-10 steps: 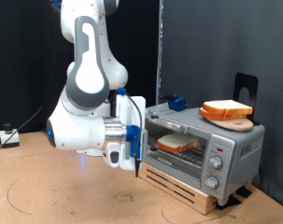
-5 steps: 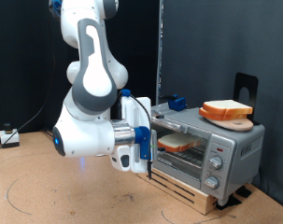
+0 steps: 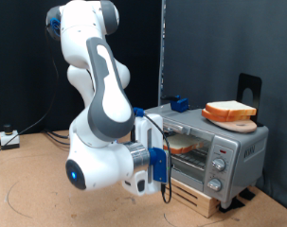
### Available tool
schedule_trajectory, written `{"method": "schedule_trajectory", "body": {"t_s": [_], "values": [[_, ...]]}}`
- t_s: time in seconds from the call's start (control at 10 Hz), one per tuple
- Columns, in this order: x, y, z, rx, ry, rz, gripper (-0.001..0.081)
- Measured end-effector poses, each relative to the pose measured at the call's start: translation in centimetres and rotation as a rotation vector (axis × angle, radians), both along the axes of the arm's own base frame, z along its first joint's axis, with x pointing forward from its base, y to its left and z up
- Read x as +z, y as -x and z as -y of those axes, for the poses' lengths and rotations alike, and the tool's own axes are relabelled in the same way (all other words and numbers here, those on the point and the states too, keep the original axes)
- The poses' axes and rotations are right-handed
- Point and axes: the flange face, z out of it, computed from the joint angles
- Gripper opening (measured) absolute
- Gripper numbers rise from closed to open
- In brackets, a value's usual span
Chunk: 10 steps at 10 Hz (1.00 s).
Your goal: Make a piece of toast with the oven
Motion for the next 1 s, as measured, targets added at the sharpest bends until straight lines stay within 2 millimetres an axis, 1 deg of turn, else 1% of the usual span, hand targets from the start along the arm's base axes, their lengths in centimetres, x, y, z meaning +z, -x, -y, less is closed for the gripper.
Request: {"method": "schedule_trajectory", "body": {"t_s": [0.1, 0.2, 0.4, 0.6, 0.8, 1.0], "values": [[-1.8, -1.1, 0.2, -0.045, 0.066, 0.054, 0.0809], [-2.0, -2.0, -0.3, -0.062, 0.132, 0.115, 0.0809], [-2.1, -1.4, -0.3, -0.041, 0.083, 0.072, 0.0809], [-3.1, -1.4, -0.4, -0.039, 0.072, 0.059, 0.0809], [-4.6, -1.9, -0.4, -0.048, 0.073, 0.053, 0.0809], [-5.9, -3.2, -0.1, -0.069, 0.083, 0.064, 0.0809]]}}
